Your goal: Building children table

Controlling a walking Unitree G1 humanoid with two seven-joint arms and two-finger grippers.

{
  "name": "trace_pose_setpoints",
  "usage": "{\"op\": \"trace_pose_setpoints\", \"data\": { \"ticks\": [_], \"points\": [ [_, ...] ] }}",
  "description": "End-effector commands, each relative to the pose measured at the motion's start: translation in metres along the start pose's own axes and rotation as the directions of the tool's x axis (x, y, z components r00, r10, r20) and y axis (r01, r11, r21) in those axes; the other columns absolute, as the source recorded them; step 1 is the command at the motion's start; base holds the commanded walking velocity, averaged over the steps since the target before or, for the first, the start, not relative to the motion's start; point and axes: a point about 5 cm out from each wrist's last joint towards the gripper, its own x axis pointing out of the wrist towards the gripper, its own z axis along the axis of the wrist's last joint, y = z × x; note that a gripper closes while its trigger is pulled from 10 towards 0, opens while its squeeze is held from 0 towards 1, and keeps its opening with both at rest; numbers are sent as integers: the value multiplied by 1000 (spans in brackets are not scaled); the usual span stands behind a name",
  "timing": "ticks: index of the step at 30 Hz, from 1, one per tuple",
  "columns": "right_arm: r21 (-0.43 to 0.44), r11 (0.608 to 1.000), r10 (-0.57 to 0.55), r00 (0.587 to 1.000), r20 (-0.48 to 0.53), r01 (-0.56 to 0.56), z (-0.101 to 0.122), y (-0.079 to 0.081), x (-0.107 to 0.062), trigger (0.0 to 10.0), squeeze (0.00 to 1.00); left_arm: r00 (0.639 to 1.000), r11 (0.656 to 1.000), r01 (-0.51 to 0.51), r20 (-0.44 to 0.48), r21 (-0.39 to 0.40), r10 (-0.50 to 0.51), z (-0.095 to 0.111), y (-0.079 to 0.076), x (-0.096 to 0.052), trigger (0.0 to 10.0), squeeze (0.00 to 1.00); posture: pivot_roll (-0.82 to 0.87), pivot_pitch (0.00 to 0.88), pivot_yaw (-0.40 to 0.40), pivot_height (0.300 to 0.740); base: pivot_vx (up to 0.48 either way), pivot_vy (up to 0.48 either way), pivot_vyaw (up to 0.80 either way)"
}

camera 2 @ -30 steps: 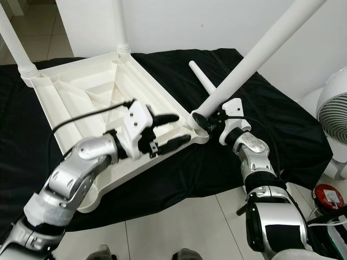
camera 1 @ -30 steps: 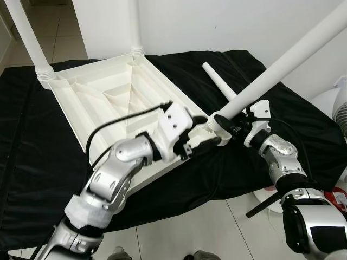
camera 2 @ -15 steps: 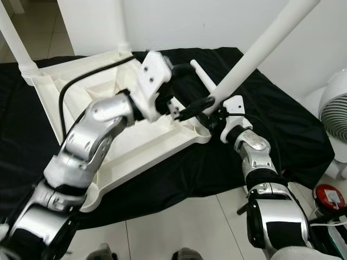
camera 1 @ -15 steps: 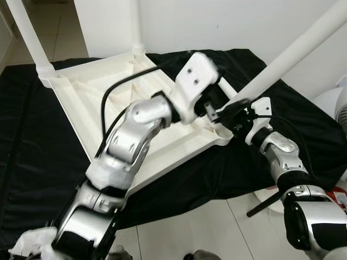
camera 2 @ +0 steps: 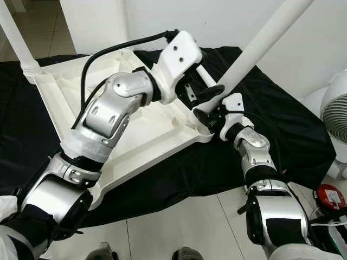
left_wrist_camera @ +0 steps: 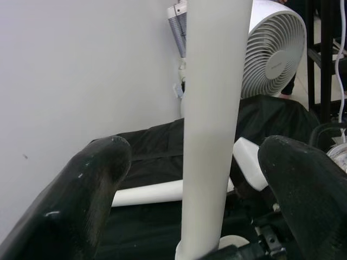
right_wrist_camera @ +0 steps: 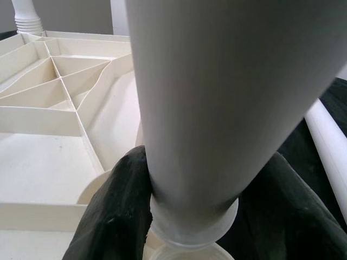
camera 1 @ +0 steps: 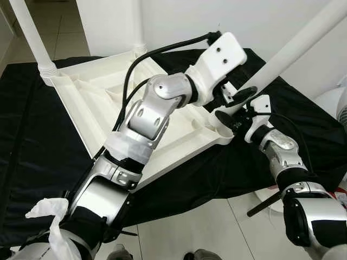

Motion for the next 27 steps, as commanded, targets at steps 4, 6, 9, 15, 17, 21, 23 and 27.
{"op": "trace_pose_setpoints", "data": {
  "ticks": [4,6,9,15,17,21,23,27],
  "points": [
    [3,1000,22,999,-42,-22,-6,3,1,10000,0,908,908,-418,-15,0,418,8,24,8,10000,0,45,13,-33,740,0,0,0],
    [1,1000,24,999,-44,-24,-6,3,1,10000,0,912,912,-410,-5,-3,410,13,24,12,10000,0,45,13,-33,740,0,0,0],
    [-2,1000,26,999,-45,-26,-5,3,2,10000,0,918,918,-396,15,-5,396,22,23,19,10000,0,43,13,-33,740,0,0,0],
    [-6,1000,27,998,-51,-27,-6,3,1,10000,0,939,941,-338,69,-11,338,40,15,31,10000,0,40,12,-32,740,0,0,0],
    [-8,1000,28,998,-51,-28,-6,3,1,10000,0,943,946,-324,75,-7,323,42,13,33,10000,0,40,12,-32,740,0,0,0],
    [-12,1000,26,998,-53,-27,-6,2,1,10000,0,961,964,-267,83,16,265,47,3,43,10000,0,40,12,-32,740,0,0,0],
    [-13,1000,26,998,-54,-26,-6,2,1,10000,0,963,966,-259,80,16,257,47,1,44,10000,0,26,3,-21,740,0,0,0],
    [-16,1000,26,998,-54,-27,-6,2,1,10000,0,966,966,-254,69,41,250,48,-2,49,10000,0,24,2,-20,740,0,0,0]
  ]
}}
